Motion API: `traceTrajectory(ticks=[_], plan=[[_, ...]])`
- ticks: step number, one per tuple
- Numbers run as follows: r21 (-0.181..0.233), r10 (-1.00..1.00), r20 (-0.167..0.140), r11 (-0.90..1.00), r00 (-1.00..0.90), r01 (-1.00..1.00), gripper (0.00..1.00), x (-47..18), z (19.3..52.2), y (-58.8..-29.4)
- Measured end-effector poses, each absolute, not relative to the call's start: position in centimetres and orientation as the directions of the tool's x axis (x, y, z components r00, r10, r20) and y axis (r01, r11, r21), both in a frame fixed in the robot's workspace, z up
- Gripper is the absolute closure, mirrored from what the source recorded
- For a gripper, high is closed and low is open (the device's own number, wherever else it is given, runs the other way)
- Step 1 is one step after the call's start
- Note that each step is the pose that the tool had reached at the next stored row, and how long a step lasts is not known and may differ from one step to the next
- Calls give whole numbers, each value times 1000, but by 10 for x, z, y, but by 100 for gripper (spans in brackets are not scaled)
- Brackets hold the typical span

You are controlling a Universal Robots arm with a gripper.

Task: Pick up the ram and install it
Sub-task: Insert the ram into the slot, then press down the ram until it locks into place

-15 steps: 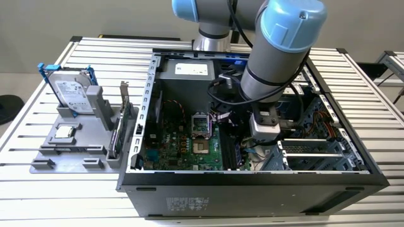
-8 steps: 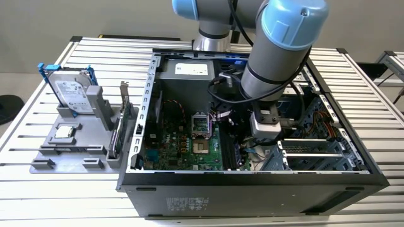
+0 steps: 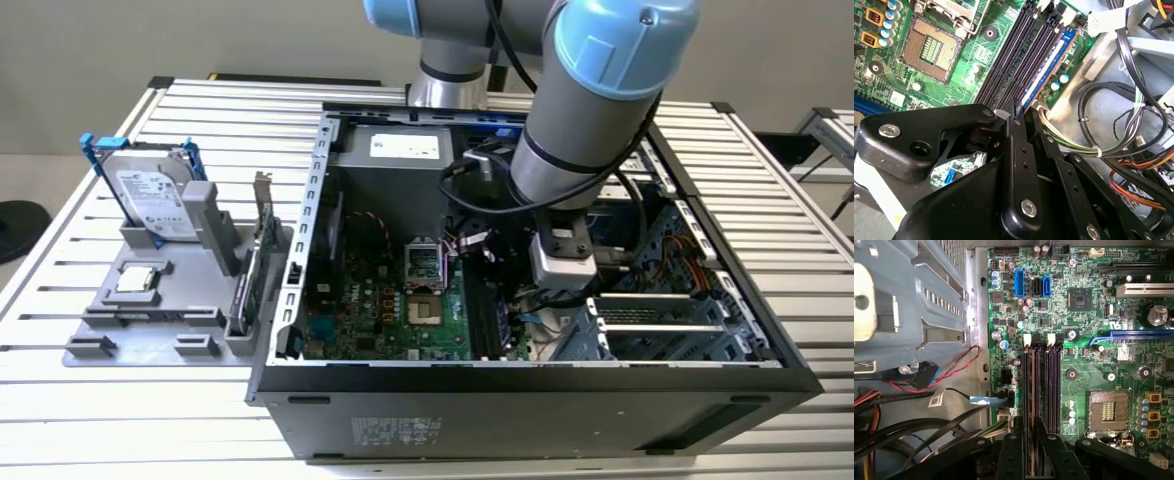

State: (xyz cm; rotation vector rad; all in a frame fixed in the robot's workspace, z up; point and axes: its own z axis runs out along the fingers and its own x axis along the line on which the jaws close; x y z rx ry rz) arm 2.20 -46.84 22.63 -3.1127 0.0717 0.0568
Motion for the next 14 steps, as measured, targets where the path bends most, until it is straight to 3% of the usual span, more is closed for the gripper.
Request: traceTrajectory(ticks=[5,6,14], plan=[[-27,-46,-37,-999,998,-47,0,22,229,-468],[-27,-46,-37,-999,998,-47,100,22,229,-468],[-27,-45,-37,-999,998,-46,100,22,233,-468]])
